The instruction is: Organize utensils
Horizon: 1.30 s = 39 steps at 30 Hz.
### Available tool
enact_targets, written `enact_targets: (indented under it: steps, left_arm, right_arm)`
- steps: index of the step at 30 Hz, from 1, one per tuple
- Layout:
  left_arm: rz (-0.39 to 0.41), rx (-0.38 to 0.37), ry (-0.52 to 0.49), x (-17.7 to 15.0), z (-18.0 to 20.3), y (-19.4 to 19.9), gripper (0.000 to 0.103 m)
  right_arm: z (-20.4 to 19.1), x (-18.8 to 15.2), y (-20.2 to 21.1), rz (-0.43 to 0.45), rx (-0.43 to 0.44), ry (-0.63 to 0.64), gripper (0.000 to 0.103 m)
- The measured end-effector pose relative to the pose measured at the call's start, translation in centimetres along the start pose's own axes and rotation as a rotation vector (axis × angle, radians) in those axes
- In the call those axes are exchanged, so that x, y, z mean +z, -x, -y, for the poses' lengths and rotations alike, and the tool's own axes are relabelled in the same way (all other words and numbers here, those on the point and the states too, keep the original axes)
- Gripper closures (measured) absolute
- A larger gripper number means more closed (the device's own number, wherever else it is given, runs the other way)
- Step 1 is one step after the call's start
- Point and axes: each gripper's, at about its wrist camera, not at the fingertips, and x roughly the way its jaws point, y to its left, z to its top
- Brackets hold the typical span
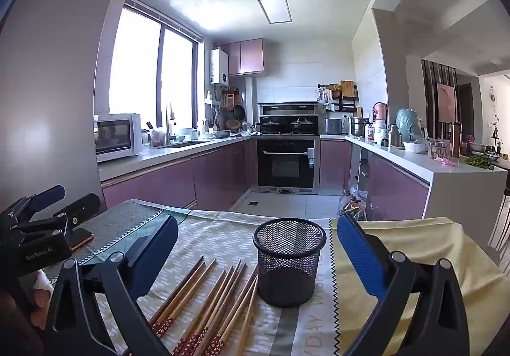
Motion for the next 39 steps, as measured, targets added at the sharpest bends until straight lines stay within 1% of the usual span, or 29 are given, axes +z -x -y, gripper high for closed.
enact_targets:
  steps: [1, 3, 5, 6, 10, 12, 39]
  left_arm:
    - [-0.002, -0.002, 0.001, 0.0, 0.0, 0.0, 0.005]
    - [-0.006, -0.007, -0.002, 0.0, 0.1, -0.1, 0.005]
    - [-0.007, -0.011, -0.004, 0.7, 0.2, -0.1, 0.005]
    - [0.000, -0.013, -0.001, 0.9, 0.0, 0.4, 0.005]
    - [0.007, -0.017, -0.004, 1.1, 0.4, 0.5, 0.005]
    - [0.024, -0.023, -0.002, 0.3, 0.2, 0.7, 0.005]
    - [0.034, -0.036, 0.005, 0.4, 0.0, 1.1, 0.005]
  right_arm:
    - [0.0, 0.0, 0.1, 0.017, 0.001, -0.006, 0.006]
    - [0.1, 0.0, 0.1, 0.016, 0.001, -0.009, 0.006]
    - [0.2, 0.0, 0.1, 0.012, 0.004, -0.017, 0.006]
    - [0.3, 0.0, 0.1, 0.012, 0.004, -0.017, 0.006]
    - [0.3, 0.3, 0.2, 0.013, 0.003, -0.015, 0.006]
    - [0.3, 0.5, 0.5, 0.016, 0.005, -0.013, 0.006]
    - [0.0, 0.2, 0.6, 0.026, 0.011, -0.008, 0.006]
